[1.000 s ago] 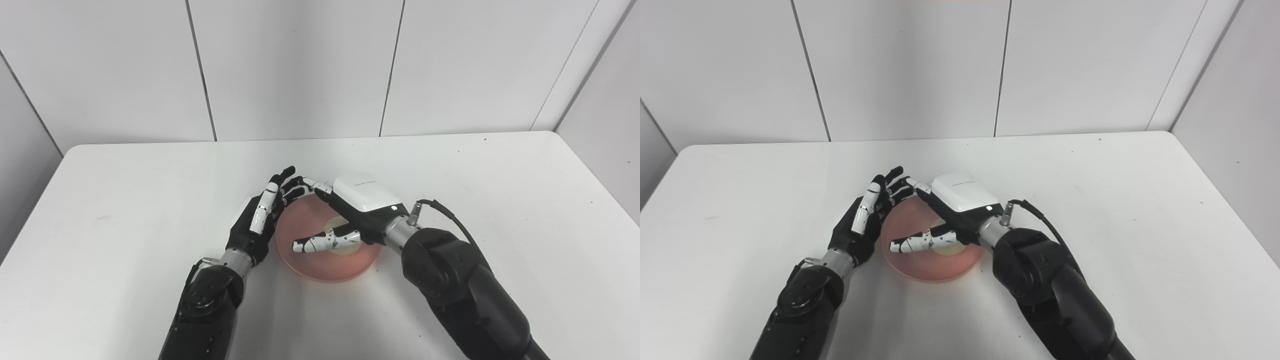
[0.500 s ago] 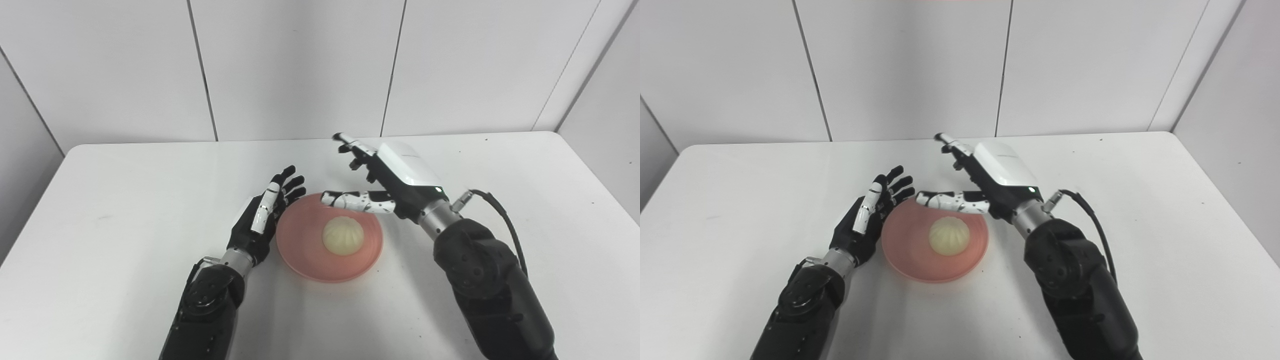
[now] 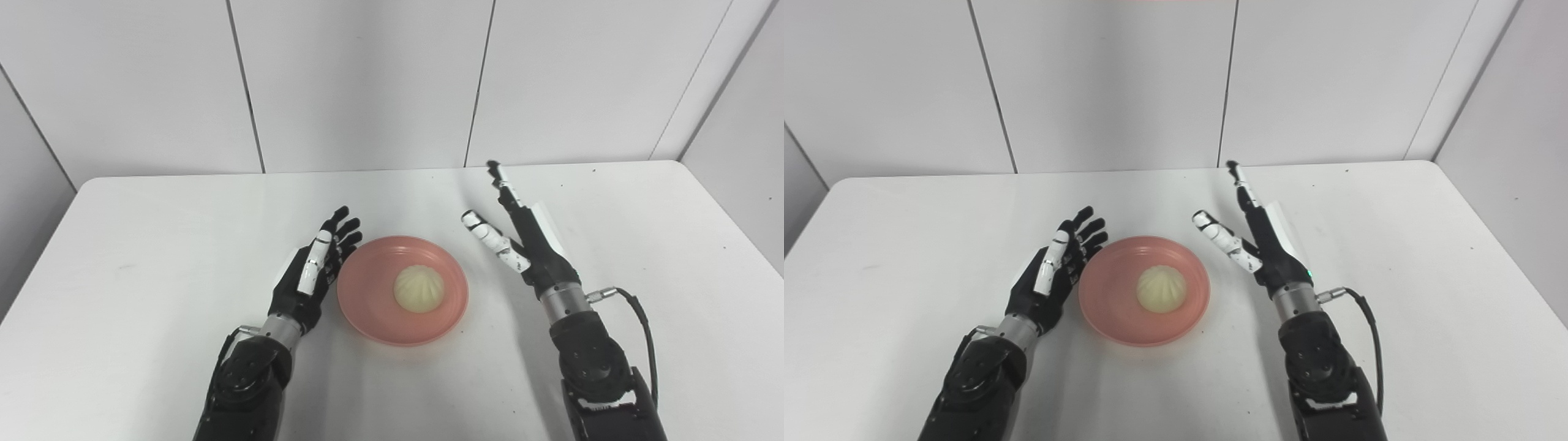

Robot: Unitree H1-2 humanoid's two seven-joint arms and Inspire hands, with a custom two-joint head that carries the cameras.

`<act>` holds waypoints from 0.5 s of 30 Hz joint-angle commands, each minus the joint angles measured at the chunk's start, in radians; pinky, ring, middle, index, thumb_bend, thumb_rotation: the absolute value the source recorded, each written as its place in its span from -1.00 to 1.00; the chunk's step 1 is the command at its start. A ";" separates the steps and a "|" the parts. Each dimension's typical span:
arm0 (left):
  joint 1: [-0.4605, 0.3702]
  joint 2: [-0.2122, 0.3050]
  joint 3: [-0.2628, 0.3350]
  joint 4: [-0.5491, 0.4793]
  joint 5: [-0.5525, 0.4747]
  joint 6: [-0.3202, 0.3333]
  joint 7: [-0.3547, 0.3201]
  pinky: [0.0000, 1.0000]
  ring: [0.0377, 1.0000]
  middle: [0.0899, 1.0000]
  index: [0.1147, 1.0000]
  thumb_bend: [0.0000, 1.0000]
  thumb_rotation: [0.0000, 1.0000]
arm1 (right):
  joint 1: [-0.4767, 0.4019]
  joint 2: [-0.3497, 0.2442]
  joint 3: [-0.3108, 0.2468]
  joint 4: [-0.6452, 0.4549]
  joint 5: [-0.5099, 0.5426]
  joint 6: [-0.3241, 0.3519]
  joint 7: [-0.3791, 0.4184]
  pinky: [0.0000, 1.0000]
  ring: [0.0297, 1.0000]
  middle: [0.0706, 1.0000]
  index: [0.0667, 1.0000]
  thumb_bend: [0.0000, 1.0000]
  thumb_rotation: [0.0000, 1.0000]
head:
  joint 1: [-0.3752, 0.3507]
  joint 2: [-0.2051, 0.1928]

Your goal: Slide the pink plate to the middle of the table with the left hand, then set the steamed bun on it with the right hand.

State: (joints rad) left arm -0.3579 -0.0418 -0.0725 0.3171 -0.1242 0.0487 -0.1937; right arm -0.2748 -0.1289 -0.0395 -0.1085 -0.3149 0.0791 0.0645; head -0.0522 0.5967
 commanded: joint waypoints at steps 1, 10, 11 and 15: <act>0.057 0.011 0.009 0.014 0.024 0.061 0.035 0.97 0.89 0.91 0.92 -0.05 1.00 | -0.002 0.025 -0.027 0.008 0.100 -0.085 -0.029 0.90 0.98 1.00 1.00 0.28 1.00 | 0.002 -0.002; 0.106 0.005 0.018 -0.065 0.039 0.051 0.073 0.97 0.92 0.93 0.93 -0.08 1.00 | 0.048 0.042 -0.028 0.064 0.223 -0.075 -0.018 0.98 1.00 1.00 1.00 0.08 1.00 | 0.016 -0.005; 0.115 0.006 0.019 -0.073 0.040 0.048 0.075 0.97 0.92 0.93 0.93 -0.07 1.00 | 0.056 0.046 -0.025 0.066 0.231 -0.069 -0.017 0.99 1.00 1.00 1.00 0.01 1.00 | 0.020 -0.004; 0.142 0.008 0.020 -0.103 0.046 0.049 0.077 0.96 0.91 0.93 0.93 -0.04 1.00 | 0.077 0.060 -0.018 0.072 0.264 -0.048 -0.012 1.00 1.00 1.00 1.00 -0.11 1.00 | 0.028 -0.003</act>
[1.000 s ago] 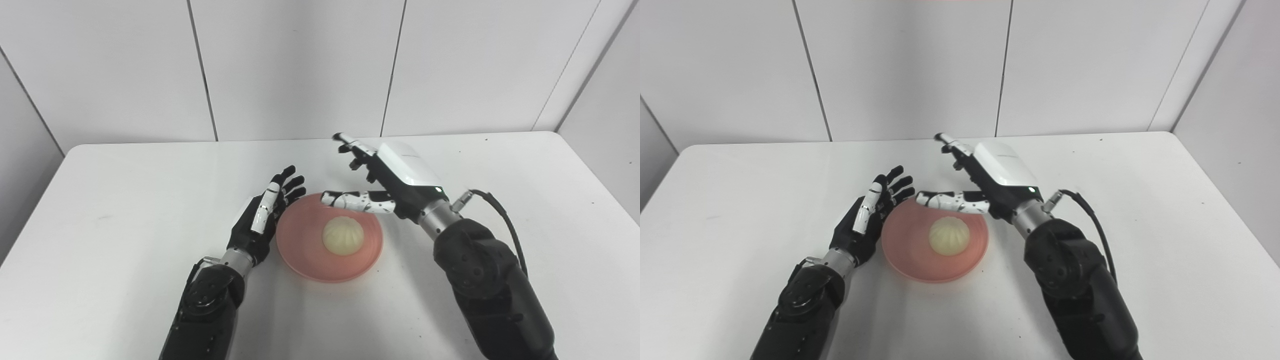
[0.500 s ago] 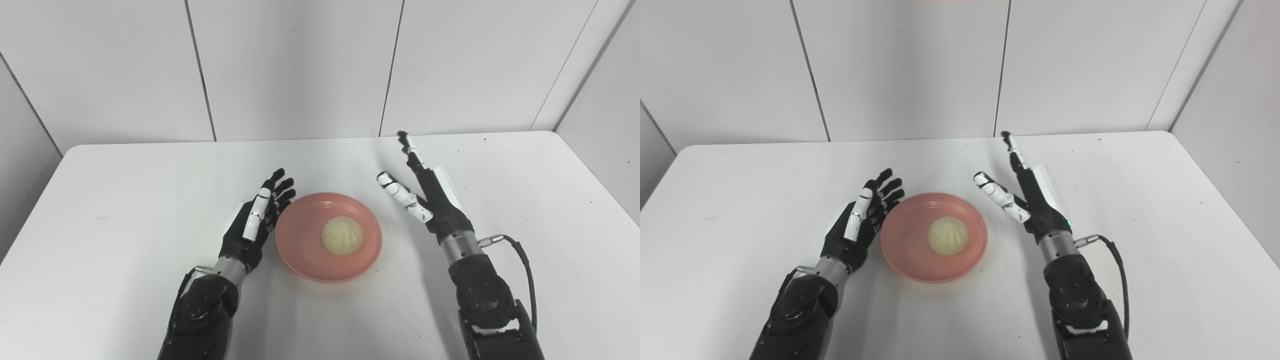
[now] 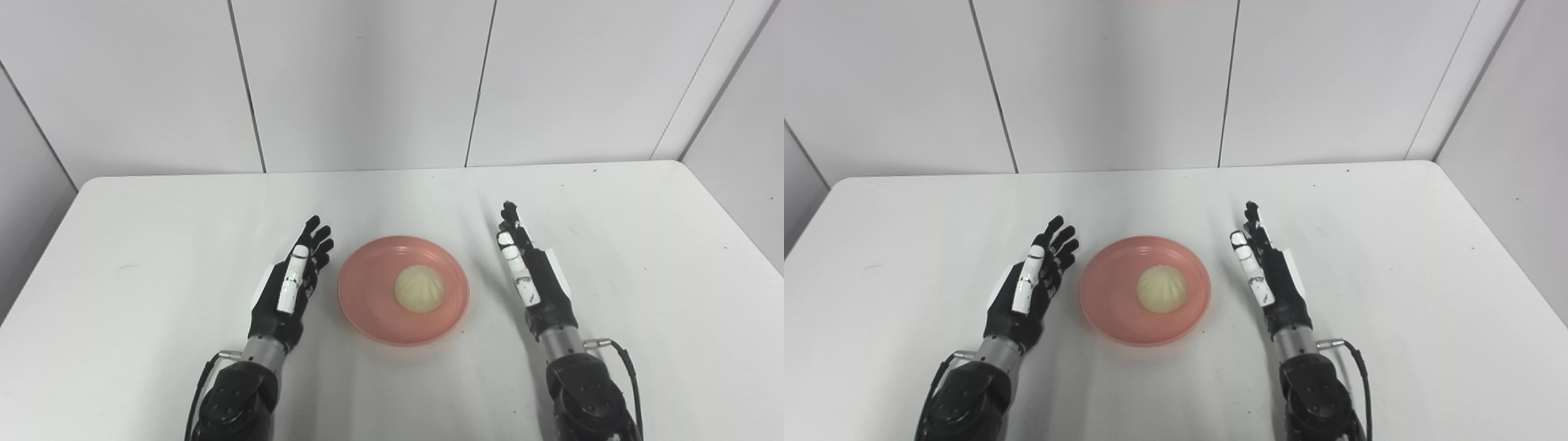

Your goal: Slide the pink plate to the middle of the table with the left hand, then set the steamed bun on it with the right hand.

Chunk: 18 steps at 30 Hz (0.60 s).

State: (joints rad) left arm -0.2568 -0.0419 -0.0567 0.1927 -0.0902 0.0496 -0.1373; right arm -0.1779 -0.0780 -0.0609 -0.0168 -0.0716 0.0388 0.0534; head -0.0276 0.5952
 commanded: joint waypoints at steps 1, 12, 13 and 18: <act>0.047 0.008 0.004 0.014 0.013 0.051 0.021 0.96 0.92 0.93 0.94 -0.05 1.00 | -0.016 0.013 0.005 -0.019 0.026 -0.001 -0.002 1.00 1.00 1.00 1.00 -0.12 1.00 | 0.006 -0.002; 0.128 -0.008 0.005 -0.097 -0.007 0.105 0.015 1.00 0.93 0.95 0.95 -0.07 1.00 | -0.003 0.019 0.017 0.062 0.113 -0.040 0.025 1.00 1.00 1.00 1.00 -0.22 1.00 | 0.036 -0.006; 0.131 -0.009 0.004 -0.098 -0.005 0.102 0.015 1.00 0.93 0.95 0.95 -0.07 1.00 | -0.004 0.020 0.016 0.077 0.122 -0.053 0.027 1.00 1.00 1.00 1.00 -0.22 1.00 | 0.039 -0.006; 0.124 -0.007 0.009 -0.082 -0.007 0.099 0.014 1.00 0.93 0.95 0.94 -0.08 1.00 | -0.003 0.013 0.022 0.133 0.124 -0.095 0.022 1.00 1.00 1.00 1.00 -0.20 1.00 | 0.056 -0.007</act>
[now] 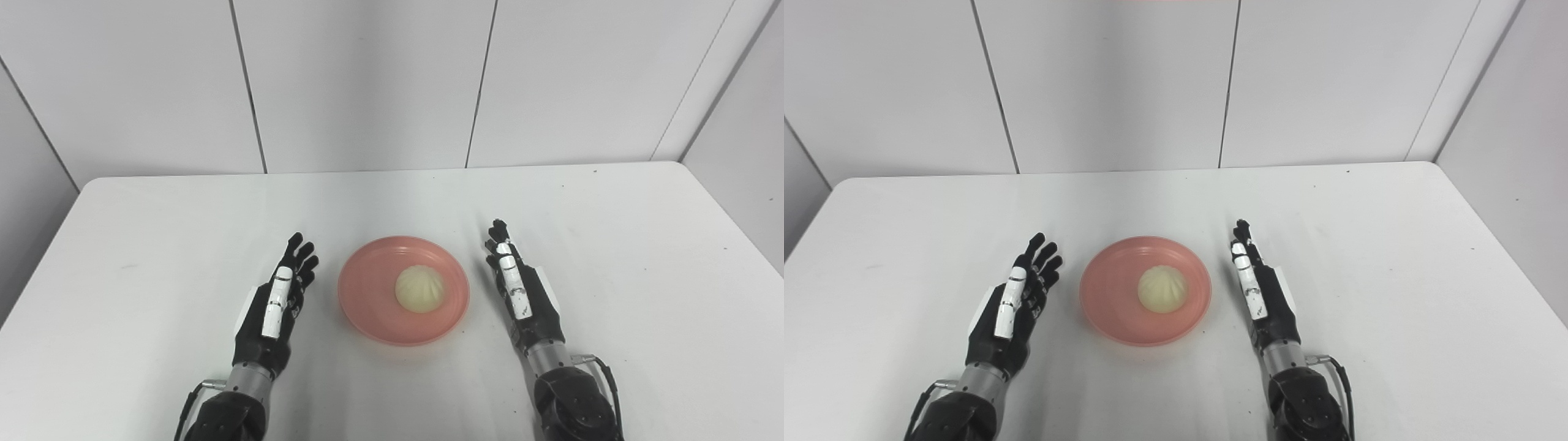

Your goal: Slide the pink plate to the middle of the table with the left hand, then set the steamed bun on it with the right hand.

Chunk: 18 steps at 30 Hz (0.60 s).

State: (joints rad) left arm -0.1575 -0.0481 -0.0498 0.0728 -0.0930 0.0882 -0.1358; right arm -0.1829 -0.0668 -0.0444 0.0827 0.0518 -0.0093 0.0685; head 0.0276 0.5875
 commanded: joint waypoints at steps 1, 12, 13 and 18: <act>0.021 0.000 0.003 0.045 -0.004 0.058 0.012 1.00 0.93 0.95 0.94 -0.09 1.00 | 0.002 0.001 0.006 0.042 0.000 -0.051 0.005 1.00 1.00 1.00 1.00 -0.20 1.00 | 0.007 -0.001; -0.017 0.018 -0.005 0.117 0.005 0.042 -0.010 1.00 0.96 0.97 0.98 -0.08 1.00 | -0.011 -0.003 0.004 0.128 0.015 -0.100 0.009 1.00 1.00 1.00 1.00 -0.25 1.00 | 0.026 -0.010; -0.020 0.019 -0.007 0.122 0.008 0.042 -0.010 1.00 0.96 0.97 0.98 -0.07 1.00 | -0.013 -0.004 0.004 0.133 0.014 -0.102 0.009 1.00 1.00 1.00 1.00 -0.24 1.00 | 0.026 -0.010; -0.037 0.019 -0.010 0.144 0.009 0.041 -0.010 1.00 0.96 0.98 0.99 -0.06 1.00 | -0.022 -0.009 0.005 0.150 0.005 -0.107 0.005 1.00 1.00 1.00 1.00 -0.24 1.00 | 0.024 -0.022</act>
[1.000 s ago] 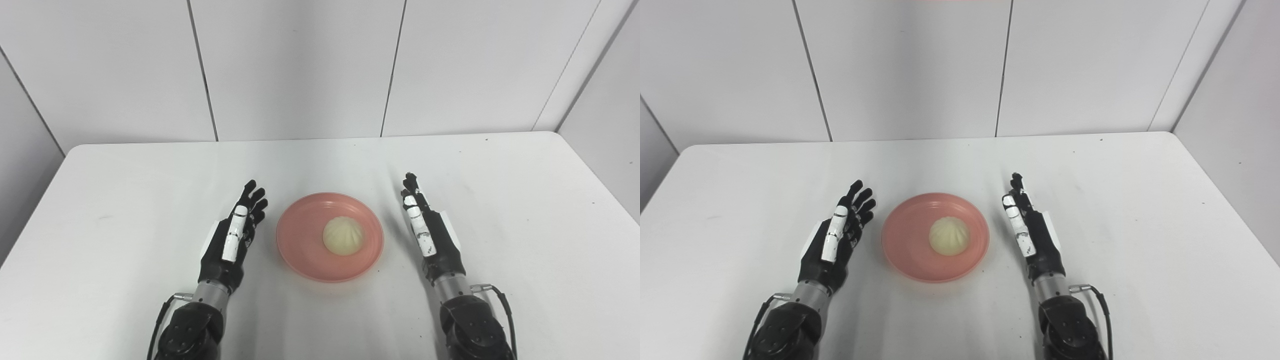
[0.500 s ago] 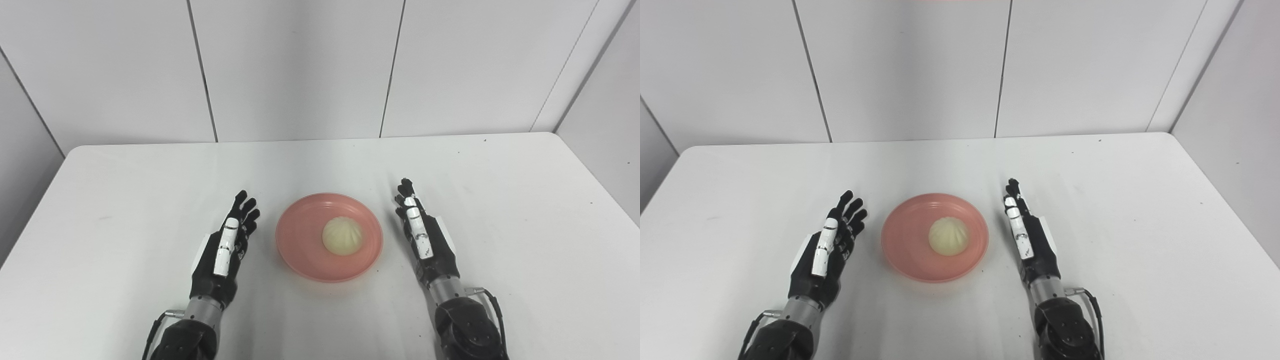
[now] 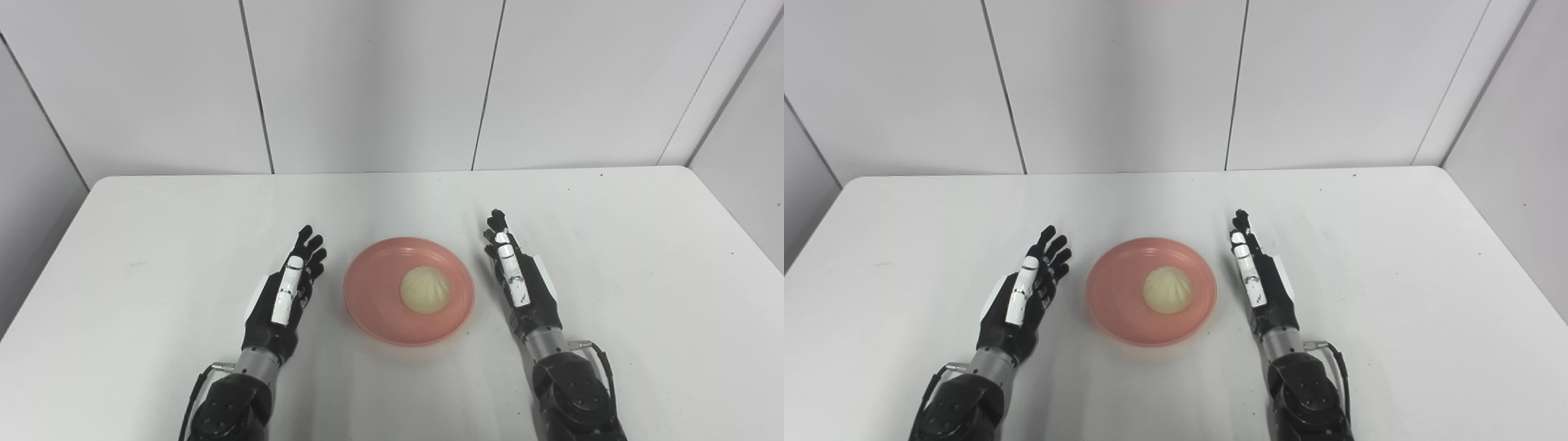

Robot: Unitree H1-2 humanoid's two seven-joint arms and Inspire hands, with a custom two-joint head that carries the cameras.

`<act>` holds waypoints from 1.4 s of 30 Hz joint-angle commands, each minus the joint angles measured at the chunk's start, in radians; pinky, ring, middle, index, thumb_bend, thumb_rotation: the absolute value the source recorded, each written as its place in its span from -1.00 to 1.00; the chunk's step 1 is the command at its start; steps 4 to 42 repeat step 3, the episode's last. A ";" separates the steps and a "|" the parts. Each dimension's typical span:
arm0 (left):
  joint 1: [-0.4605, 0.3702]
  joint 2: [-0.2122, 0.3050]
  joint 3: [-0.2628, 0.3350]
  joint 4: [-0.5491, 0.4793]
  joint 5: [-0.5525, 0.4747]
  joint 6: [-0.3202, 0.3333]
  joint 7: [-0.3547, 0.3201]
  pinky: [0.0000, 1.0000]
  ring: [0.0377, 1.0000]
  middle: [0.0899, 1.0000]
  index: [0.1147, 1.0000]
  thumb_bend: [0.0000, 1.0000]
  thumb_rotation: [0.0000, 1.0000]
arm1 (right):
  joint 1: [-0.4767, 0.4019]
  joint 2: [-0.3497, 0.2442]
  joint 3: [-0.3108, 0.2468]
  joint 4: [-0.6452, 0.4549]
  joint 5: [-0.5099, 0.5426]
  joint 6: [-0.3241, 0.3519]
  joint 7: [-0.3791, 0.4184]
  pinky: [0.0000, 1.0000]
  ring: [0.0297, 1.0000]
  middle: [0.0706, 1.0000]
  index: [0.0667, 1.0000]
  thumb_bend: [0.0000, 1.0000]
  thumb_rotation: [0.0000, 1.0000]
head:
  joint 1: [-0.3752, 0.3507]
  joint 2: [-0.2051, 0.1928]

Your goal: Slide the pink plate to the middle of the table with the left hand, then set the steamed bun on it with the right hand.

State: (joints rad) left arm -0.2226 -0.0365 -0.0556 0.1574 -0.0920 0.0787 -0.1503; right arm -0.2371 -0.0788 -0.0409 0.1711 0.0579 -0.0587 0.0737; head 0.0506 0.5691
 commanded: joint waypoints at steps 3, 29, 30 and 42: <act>0.021 0.009 -0.007 0.081 0.012 0.038 0.004 1.00 0.95 0.97 0.98 -0.04 1.00 | 0.027 -0.002 0.001 0.075 -0.002 -0.070 0.002 1.00 1.00 1.00 1.00 -0.23 1.00 | 0.009 -0.012; 0.021 0.009 -0.007 0.081 0.012 0.038 0.004 1.00 0.95 0.97 0.98 -0.04 1.00 | 0.027 -0.002 0.001 0.075 -0.002 -0.070 0.002 1.00 1.00 1.00 1.00 -0.23 1.00 | 0.009 -0.012; 0.021 0.009 -0.007 0.081 0.012 0.038 0.004 1.00 0.95 0.97 0.98 -0.04 1.00 | 0.027 -0.002 0.001 0.075 -0.002 -0.070 0.002 1.00 1.00 1.00 1.00 -0.23 1.00 | 0.009 -0.012; 0.021 0.009 -0.007 0.081 0.012 0.038 0.004 1.00 0.95 0.97 0.98 -0.04 1.00 | 0.027 -0.002 0.001 0.075 -0.002 -0.070 0.002 1.00 1.00 1.00 1.00 -0.23 1.00 | 0.009 -0.012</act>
